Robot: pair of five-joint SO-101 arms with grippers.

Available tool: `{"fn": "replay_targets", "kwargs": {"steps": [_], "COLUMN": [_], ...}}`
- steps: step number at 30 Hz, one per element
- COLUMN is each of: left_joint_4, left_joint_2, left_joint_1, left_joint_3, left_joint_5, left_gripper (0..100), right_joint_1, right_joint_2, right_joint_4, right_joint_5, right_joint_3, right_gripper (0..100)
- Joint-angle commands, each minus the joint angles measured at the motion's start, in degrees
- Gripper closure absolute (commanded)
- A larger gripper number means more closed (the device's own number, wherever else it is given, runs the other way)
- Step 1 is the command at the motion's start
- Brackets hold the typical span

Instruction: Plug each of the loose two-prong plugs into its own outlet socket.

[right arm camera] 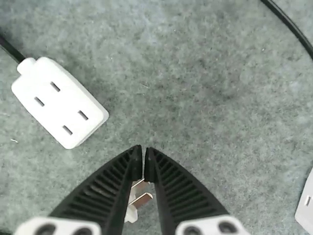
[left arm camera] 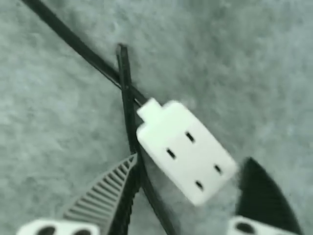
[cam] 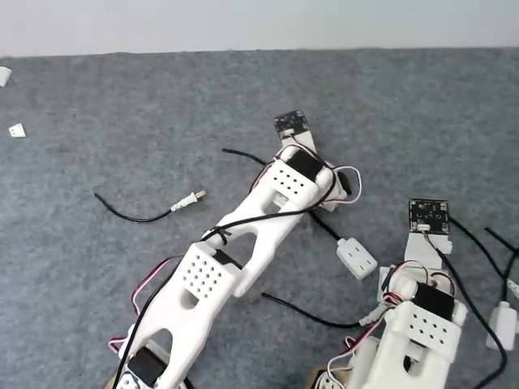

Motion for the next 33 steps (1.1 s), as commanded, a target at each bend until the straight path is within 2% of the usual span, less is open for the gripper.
{"fn": "replay_targets", "kwargs": {"steps": [1,2,4,11,21,27,33], "left_joint_4": [0.4,0.5,1.0,4.9,21.2,21.1,21.2], "left_joint_2": [-0.4,-0.2,-0.1,-0.6,-0.1,-0.6,-4.2], "left_joint_1": [1.8,1.8,1.8,2.9,4.7,1.8,1.1], "left_joint_3": [-3.9,-5.1,-6.7,-9.0,-28.3,-23.8,-18.5], "left_joint_5": [-5.6,-7.6,-10.4,-10.6,-14.7,-19.0,-19.2], "left_gripper": [92,99,97,99,99,99,99], "right_joint_1": [-0.2,-0.2,-0.2,-0.2,-0.2,-0.2,-0.2], "right_joint_2": [-0.5,-0.5,-0.5,-0.5,-0.5,-0.5,-0.5], "right_joint_4": [-0.6,-0.7,-0.7,-0.7,-0.7,-0.7,-0.7], "right_joint_5": [0.5,0.5,0.5,0.5,0.5,0.6,0.6], "right_joint_3": [-0.3,-0.3,-0.3,-0.3,-0.3,-0.3,-0.3], "right_gripper": [99.0,99.0,99.0,99.0,99.0,99.0,99.0]}}
